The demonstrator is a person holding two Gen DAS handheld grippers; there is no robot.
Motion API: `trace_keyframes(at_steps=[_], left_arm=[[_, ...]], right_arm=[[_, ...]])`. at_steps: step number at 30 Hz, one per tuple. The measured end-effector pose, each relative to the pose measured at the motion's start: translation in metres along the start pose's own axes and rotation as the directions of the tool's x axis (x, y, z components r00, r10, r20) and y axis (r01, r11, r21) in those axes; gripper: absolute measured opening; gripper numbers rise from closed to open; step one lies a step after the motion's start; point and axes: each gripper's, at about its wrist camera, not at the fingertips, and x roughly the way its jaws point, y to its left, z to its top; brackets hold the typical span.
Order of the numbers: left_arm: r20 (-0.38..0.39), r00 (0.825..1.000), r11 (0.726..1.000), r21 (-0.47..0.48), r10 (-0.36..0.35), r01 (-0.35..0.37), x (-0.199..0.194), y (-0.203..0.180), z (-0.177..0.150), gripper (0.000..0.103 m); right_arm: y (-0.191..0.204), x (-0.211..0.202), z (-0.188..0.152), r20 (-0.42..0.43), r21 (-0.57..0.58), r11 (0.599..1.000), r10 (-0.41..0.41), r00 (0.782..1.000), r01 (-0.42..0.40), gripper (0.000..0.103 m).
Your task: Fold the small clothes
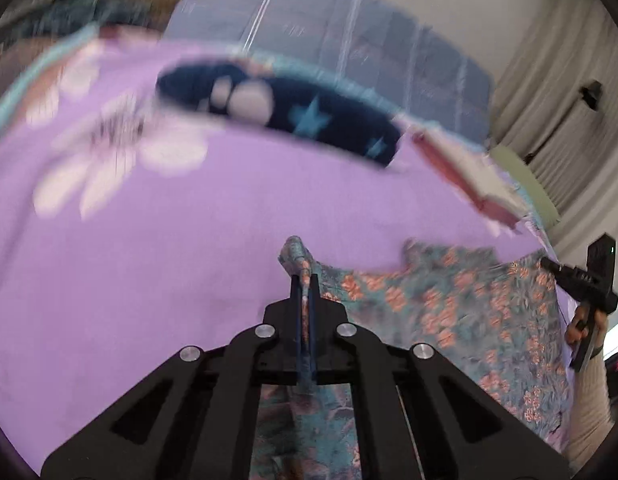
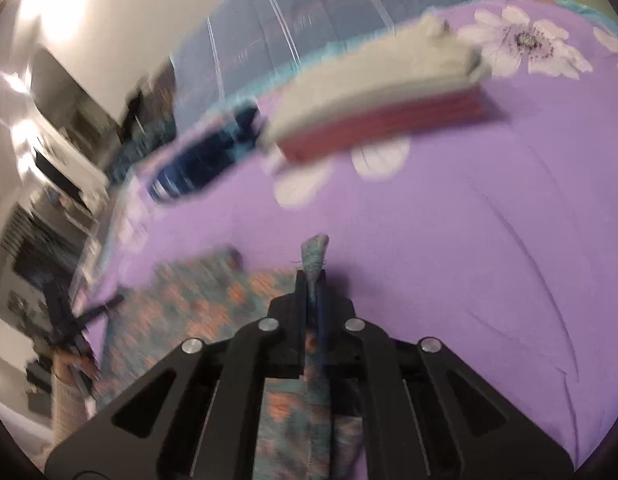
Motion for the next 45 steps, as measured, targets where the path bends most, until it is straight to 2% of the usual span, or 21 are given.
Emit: trace_keyframes(at_steps=[2, 5, 8, 10, 11, 13, 15, 16, 18, 20, 21, 24, 26, 27, 30, 32, 34, 36, 39, 43, 45], left_arm=[[0.059, 0.998, 1.0, 0.028, 0.002, -0.004, -0.016, -0.006, 0.009, 0.002], [0.086, 0.994, 0.997, 0.034, 0.065, -0.069, -0.013, -0.002, 0.02, 0.002], [-0.014, 0.995, 0.995, 0.019, 0.098, -0.098, 0.017, 0.008, 0.019, 0.007], [-0.102, 0.987, 0.993, 0.003, 0.12, -0.12, 0.039, 0.017, 0.01, 0.024], [-0.118, 0.984, 0.991, 0.003, 0.135, -0.135, 0.042, 0.019, 0.005, 0.026], [-0.094, 0.986, 0.991, 0.015, 0.136, -0.135, 0.034, 0.017, 0.0, 0.04], [-0.064, 0.983, 0.985, 0.045, 0.17, -0.168, 0.018, 0.008, -0.002, 0.044], [-0.051, 0.984, 0.984, 0.063, 0.173, -0.169, 0.01, 0.001, -0.002, 0.044], [-0.025, 0.988, 0.985, 0.093, 0.151, -0.148, -0.007, -0.017, -0.005, 0.044], [-0.004, 0.997, 0.987, 0.14, 0.078, -0.076, -0.029, -0.052, -0.014, 0.044], [-0.011, 0.999, 0.983, 0.184, 0.032, -0.029, -0.037, -0.075, -0.023, 0.044], [-0.082, 0.991, 0.945, 0.302, -0.103, 0.124, -0.042, -0.145, -0.056, 0.048], [-0.148, 0.972, 0.912, 0.343, -0.183, 0.224, -0.038, -0.187, -0.08, 0.051], [-0.194, 0.954, 0.882, 0.374, -0.228, 0.287, -0.034, -0.216, -0.097, 0.052], [-0.273, 0.922, 0.808, 0.455, -0.274, 0.375, -0.022, -0.282, -0.137, 0.063], [-0.315, 0.905, 0.764, 0.495, -0.286, 0.414, -0.014, -0.317, -0.159, 0.065], [-0.323, 0.909, 0.746, 0.53, -0.263, 0.404, -0.006, -0.34, -0.174, 0.07], [-0.305, 0.931, 0.733, 0.584, -0.199, 0.348, 0.005, -0.359, -0.188, 0.07], [-0.3, 0.942, 0.739, 0.6, -0.149, 0.307, 0.015, -0.368, -0.196, 0.07], [-0.266, 0.956, 0.736, 0.621, -0.124, 0.268, 0.017, -0.38, -0.198, 0.07], [-0.245, 0.962, 0.721, 0.644, -0.123, 0.256, 0.013, -0.39, -0.202, 0.07]], right_arm=[[0.008, -0.015, 0.006, 0.054, -0.028, 0.999, 0.037, 0.998, -0.036, 0.004], [0.008, -0.005, 0.016, 0.056, -0.037, 0.999, 0.01, 0.998, -0.008, 0.004], [-0.007, 0.033, 0.017, -0.055, -0.003, 0.999, -0.032, 0.998, 0.032, 0.01], [-0.018, 0.051, 0.011, -0.114, 0.014, 0.996, -0.088, 0.99, 0.09, 0.011], [-0.022, 0.055, 0.006, -0.128, 0.023, 0.996, -0.088, 0.988, 0.092, 0.012], [-0.026, 0.047, 0.001, -0.107, 0.045, 0.997, -0.054, 0.993, 0.059, 0.016], [-0.028, 0.028, -0.003, -0.08, 0.058, 0.998, -0.035, 0.996, 0.04, 0.028], [-0.027, 0.021, -0.004, -0.074, 0.05, 0.998, -0.039, 0.997, 0.042, 0.029], [-0.026, 0.003, -0.01, -0.067, 0.024, 0.998, -0.054, 0.996, 0.055, 0.031], [-0.03, -0.016, -0.02, -0.077, 0.017, 0.998, -0.054, 0.996, 0.055, 0.031], [-0.033, -0.025, -0.026, -0.085, 0.022, 0.998, -0.049, 0.995, 0.051, 0.026], [-0.035, -0.039, -0.043, -0.119, 0.032, 0.999, -0.013, 0.993, 0.017, 0.017], [-0.036, -0.044, -0.05, -0.129, 0.031, 0.999, -0.004, 0.992, 0.008, 0.017], [-0.036, -0.044, -0.051, -0.138, 0.031, 1.0, 0.008, 0.99, -0.004, 0.017], [-0.036, -0.034, -0.045, -0.195, 0.046, 0.998, 0.049, 0.98, -0.041, 0.018], [-0.036, -0.023, -0.037, -0.238, 0.059, 0.997, 0.061, 0.969, -0.048, 0.023], [-0.04, -0.013, -0.03, -0.254, 0.073, 0.995, 0.085, 0.963, -0.069, 0.023], [-0.047, -0.01, -0.032, -0.237, 0.091, 0.991, 0.117, 0.965, -0.098, 0.023], [-0.058, -0.011, -0.043, -0.209, 0.091, 0.985, 0.161, 0.965, -0.145, 0.022], [-0.056, -0.02, -0.043, -0.215, 0.069, 0.984, 0.178, 0.96, -0.166, 0.022], [-0.055, -0.02, -0.045, -0.228, 0.062, 0.984, 0.175, 0.958, -0.165, 0.023]])
